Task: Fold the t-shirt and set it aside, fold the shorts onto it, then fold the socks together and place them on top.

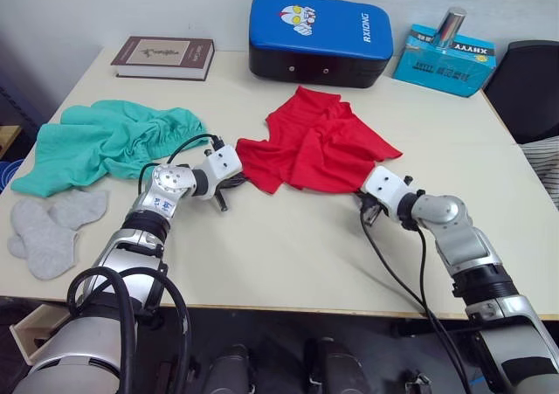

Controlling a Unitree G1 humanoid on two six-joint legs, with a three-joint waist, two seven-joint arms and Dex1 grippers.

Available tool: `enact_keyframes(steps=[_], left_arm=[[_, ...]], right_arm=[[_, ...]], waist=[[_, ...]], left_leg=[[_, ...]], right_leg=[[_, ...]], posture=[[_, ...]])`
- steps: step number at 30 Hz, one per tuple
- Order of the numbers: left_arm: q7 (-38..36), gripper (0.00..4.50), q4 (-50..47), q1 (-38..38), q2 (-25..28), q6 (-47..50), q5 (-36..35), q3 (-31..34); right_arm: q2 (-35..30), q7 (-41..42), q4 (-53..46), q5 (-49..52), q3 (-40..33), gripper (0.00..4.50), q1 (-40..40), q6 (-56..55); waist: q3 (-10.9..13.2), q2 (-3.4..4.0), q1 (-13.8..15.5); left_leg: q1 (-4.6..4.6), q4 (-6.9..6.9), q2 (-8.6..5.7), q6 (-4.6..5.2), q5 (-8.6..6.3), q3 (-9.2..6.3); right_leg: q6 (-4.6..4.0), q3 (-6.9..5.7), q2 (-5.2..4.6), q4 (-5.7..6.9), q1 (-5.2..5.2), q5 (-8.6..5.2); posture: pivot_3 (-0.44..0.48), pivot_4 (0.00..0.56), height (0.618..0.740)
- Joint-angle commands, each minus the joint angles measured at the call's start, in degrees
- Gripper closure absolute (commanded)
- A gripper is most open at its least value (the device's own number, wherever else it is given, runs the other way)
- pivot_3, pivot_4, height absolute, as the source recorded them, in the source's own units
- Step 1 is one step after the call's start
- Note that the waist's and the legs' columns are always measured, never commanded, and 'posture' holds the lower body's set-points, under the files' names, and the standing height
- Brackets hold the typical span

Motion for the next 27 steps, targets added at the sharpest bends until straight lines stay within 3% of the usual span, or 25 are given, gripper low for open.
enact_keyframes(steps=[1, 7, 10, 13, 18, 21, 27], left_arm=[[-2.6, 4.48, 3.5, 3.0, 0.2, 2.4, 1.2, -0.3], [-20.9, 4.48, -5.4, 5.3, 3.1, 9.2, -9.8, 7.6], [-30.3, 4.48, -21.8, 13.2, 8.3, 14.1, -14.9, 8.6], [-33.6, 4.48, -39.0, 22.1, 12.7, 22.1, -20.2, 10.4], [-33.9, 4.48, -63.5, 38.4, 19.9, 32.6, -27.7, 15.2], [-31.5, 4.48, -73.5, 47.4, 22.3, 37.4, -30.7, 18.3], [-20.4, 4.48, -86.0, 58.5, 20.4, 42.5, -31.0, 21.2]], right_arm=[[-1.8, 0.8, -4.3, 1.8, -2.8, 4.50, 1.8, 0.3], [-4.6, 4.2, -14.0, 6.9, -7.3, 4.50, 7.2, 2.1], [-8.0, 6.5, -19.2, 9.1, -10.5, 4.50, 12.8, 3.0], [-10.7, 8.0, -22.4, 10.7, -13.2, 4.50, 18.1, 2.8], [-14.5, 13.2, -29.0, 15.3, -18.1, 4.50, 28.4, 1.8], [-16.9, 16.3, -32.8, 17.0, -20.5, 4.50, 35.1, 1.1], [-18.3, 15.0, -38.1, 14.1, -25.2, 4.50, 48.2, 2.1]], waist=[[0.0, 0.00, -0.1], [0.0, 0.02, -0.8], [0.0, 0.03, -1.4], [0.1, 0.05, -1.7], [0.1, 0.10, -1.5], [0.1, 0.15, -1.4], [0.2, 0.16, -0.2]], left_leg=[[0.01, -0.01, 0.00, 0.00, 0.00, 0.00], [-0.11, -0.13, 0.07, -0.06, -0.03, 0.06], [-0.23, -0.18, 0.13, -0.10, -0.07, 0.04], [-0.29, -0.19, 0.19, -0.10, -0.17, 0.09], [-0.23, -0.13, 0.17, -0.04, -0.20, -0.01], [-0.04, -0.21, 0.17, -0.03, -0.28, -0.04], [-0.02, -0.22, 0.16, 0.08, -0.42, -0.13]], right_leg=[[0.00, 0.00, 0.00, 0.00, 0.00, 0.00], [0.00, -0.03, 0.12, -0.01, -0.14, 0.00], [0.00, -0.08, 0.20, -0.06, -0.18, 0.00], [-0.01, -0.21, 0.18, -0.17, -0.21, -0.01], [-0.02, 0.15, 0.03, -0.20, -0.11, -0.02], [-0.06, 0.27, -0.02, -0.30, 0.00, -0.05], [-0.11, 0.30, -0.11, -0.32, 0.01, -0.07]], posture=[[0.000, 0.150, 0.740], [0.000, 0.150, 0.740], [0.000, 0.150, 0.740], [0.000, 0.150, 0.740], [0.000, 0.150, 0.740], [0.000, 0.150, 0.740], [0.000, 0.150, 0.740]])
